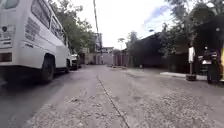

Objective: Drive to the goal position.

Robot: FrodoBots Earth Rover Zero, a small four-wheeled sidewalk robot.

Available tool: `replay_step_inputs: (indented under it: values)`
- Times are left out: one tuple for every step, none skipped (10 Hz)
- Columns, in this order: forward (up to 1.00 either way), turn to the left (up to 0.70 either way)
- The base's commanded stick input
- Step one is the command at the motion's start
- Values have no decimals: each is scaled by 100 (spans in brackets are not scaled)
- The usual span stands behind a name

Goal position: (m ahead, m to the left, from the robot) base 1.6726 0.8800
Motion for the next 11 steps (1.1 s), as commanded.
replay_step_inputs:
  values:
    - [100, 19]
    - [100, 27]
    - [100, 11]
    - [100, 1]
    - [100, 20]
    - [100, 5]
    - [100, 19]
    - [100, 8]
    - [100, 0]
    - [100, 0]
    - [100, 0]
